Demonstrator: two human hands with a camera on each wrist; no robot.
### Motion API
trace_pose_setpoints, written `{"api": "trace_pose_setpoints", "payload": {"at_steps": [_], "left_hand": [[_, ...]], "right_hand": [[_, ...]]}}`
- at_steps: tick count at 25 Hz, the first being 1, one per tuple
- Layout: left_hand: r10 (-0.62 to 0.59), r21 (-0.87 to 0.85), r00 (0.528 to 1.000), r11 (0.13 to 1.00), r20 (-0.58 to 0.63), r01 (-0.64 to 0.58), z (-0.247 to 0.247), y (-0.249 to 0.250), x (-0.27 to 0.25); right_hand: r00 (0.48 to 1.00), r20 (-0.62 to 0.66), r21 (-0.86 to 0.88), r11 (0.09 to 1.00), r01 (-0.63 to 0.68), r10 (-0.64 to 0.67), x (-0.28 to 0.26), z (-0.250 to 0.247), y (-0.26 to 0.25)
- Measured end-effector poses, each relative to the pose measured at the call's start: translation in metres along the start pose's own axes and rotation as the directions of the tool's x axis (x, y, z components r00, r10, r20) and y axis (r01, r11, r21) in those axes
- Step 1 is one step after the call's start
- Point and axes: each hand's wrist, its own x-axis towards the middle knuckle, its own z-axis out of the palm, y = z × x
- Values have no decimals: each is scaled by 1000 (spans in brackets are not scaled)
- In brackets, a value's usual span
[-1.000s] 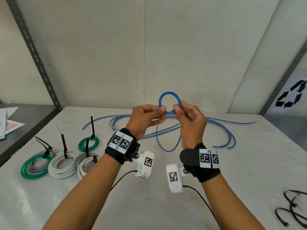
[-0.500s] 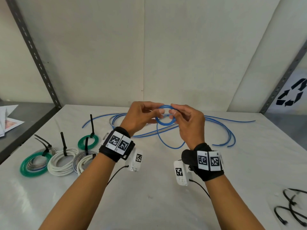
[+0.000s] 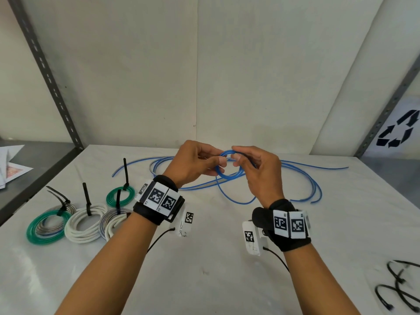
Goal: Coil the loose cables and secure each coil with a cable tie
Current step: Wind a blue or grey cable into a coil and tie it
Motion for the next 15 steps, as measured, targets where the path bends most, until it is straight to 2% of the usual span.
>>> {"api": "trace_pose_setpoints", "payload": {"at_steps": [6,9,12,15], "left_hand": [[-20,-245,987,969,-157,-20,-4,3,-1],[-64,-383,974,923,-218,-25,-1,2,0],[-88,-491,970,871,-227,-36,8,4,2],[-81,-432,983,902,-166,1,11,5,1]], "right_hand": [[985,-134,207,975,-76,105,0,1,-6],[973,-145,335,934,-125,182,-2,8,-10],[966,-136,455,880,-135,219,-6,16,-15],[958,-187,463,880,-110,218,-5,15,-12]]}}
